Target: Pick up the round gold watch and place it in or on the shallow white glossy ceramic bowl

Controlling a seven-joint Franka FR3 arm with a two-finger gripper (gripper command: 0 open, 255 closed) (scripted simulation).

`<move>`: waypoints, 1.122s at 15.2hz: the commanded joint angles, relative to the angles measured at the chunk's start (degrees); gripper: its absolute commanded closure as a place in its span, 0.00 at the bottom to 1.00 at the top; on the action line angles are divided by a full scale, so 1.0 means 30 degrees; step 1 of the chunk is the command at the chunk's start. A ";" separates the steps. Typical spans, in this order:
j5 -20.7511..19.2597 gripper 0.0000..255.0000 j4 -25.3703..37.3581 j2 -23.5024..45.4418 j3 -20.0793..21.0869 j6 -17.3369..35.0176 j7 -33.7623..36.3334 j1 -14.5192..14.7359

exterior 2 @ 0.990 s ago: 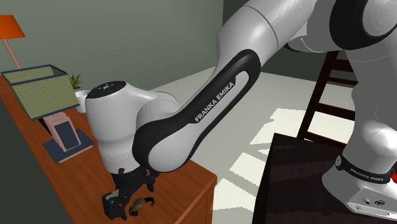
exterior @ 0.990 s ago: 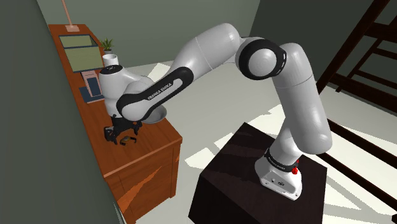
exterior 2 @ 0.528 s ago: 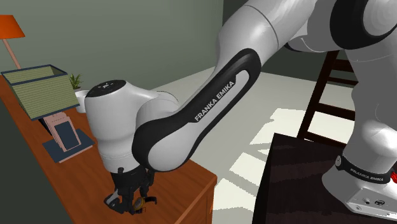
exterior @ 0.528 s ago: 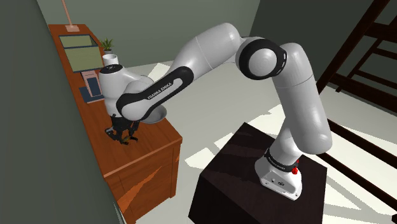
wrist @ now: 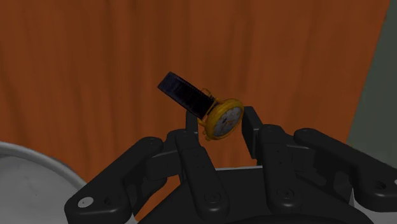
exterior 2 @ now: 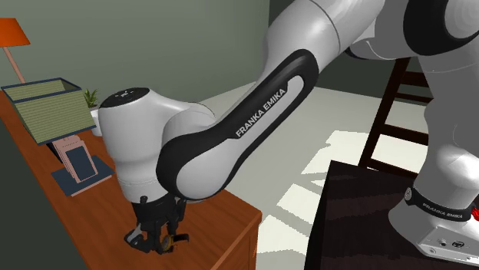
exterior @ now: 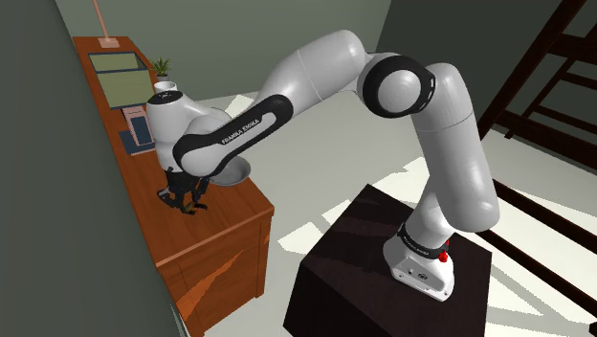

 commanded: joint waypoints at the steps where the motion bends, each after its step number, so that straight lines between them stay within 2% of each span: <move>1: 0.0092 1.00 0.0026 -0.0290 0.0067 -0.0320 -0.0073 -0.0063; 17: 0.0761 1.00 0.1203 -0.2208 0.0516 -0.3355 -0.0472 -0.0279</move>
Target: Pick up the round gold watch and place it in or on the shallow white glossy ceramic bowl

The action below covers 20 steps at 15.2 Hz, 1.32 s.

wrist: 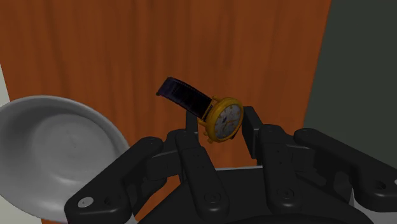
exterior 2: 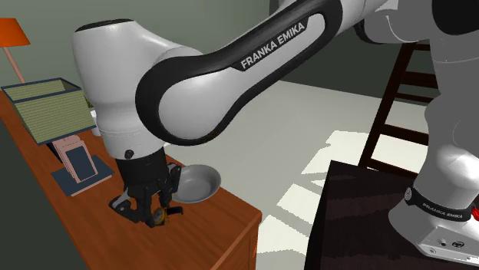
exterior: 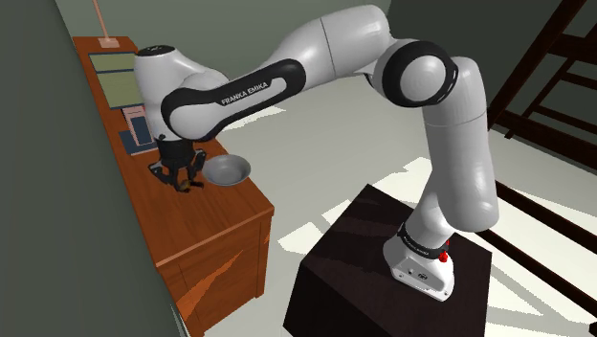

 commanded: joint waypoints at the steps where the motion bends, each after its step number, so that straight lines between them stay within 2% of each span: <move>1: 0.0067 1.00 0.0186 -0.0197 0.0046 -0.0381 -0.0024 -0.0001; 2: 0.0094 1.00 0.0267 -0.0267 0.0062 -0.0530 -0.0041 -0.0006; 9: 0.0632 1.00 -0.0998 -0.1289 -0.0361 -0.0178 -0.2780 -0.2344; 16: 0.1029 1.00 -0.0987 -0.1511 -0.0930 -0.0324 -0.5562 -0.4450; 20: 0.0972 1.00 -0.1282 -0.1214 -0.1046 0.0266 -0.5802 -0.4648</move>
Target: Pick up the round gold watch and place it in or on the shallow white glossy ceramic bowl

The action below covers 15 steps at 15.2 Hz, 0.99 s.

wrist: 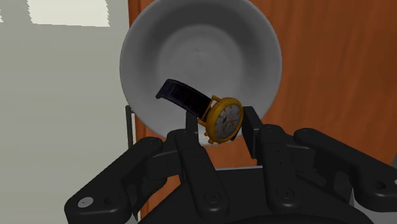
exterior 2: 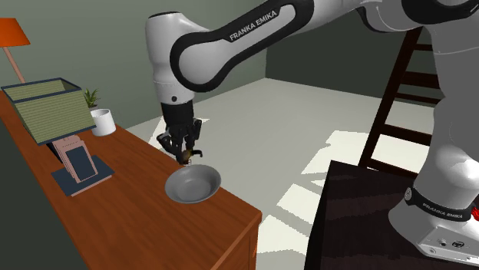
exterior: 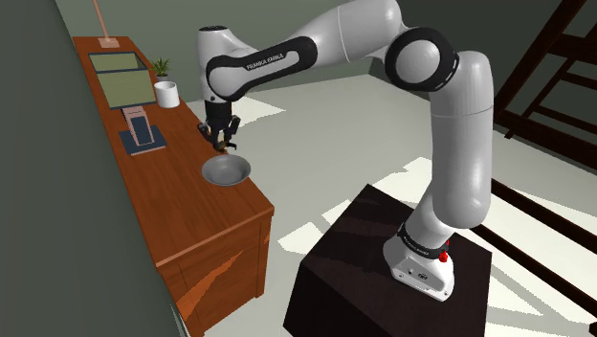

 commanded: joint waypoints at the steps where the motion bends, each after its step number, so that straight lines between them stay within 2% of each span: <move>1: -0.0064 1.00 -0.0151 0.0233 -0.0043 0.0380 -0.0009 -0.0007; 12: -0.0479 1.00 -0.1067 0.1569 -0.0295 0.2599 0.0237 0.0122; 15: -0.0479 1.00 -0.1067 0.1569 -0.0295 0.2599 0.0237 0.0122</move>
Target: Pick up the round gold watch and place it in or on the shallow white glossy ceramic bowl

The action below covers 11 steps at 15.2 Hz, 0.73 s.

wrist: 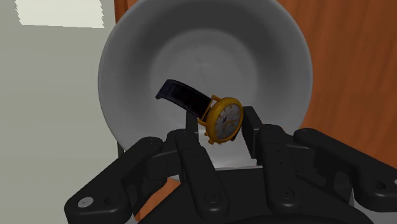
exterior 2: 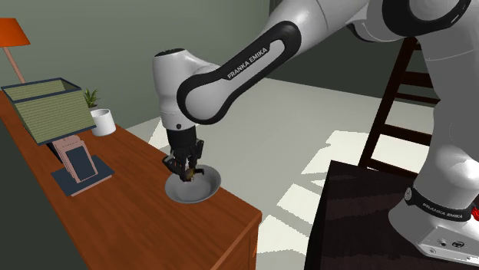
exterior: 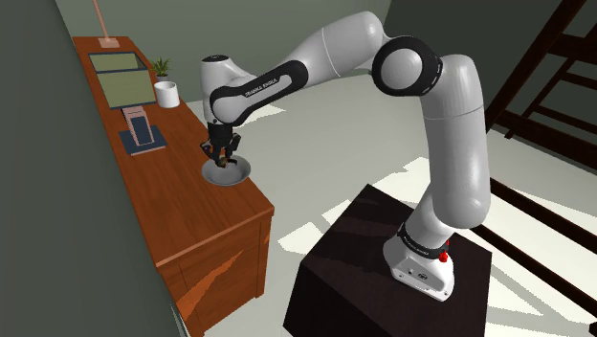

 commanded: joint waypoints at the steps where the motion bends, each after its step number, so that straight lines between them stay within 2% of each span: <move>1: -0.0006 1.00 -0.0010 0.0015 -0.0004 0.0033 0.0000 -0.0001; 5: -0.0005 1.00 -0.0010 0.0015 -0.0004 0.0031 0.0000 -0.0001; 6: -0.0005 0.00 -0.0010 0.0015 -0.0004 0.0031 0.0000 -0.0001; 11: -0.0005 0.00 -0.0011 0.0015 -0.0004 0.0031 0.0000 -0.0001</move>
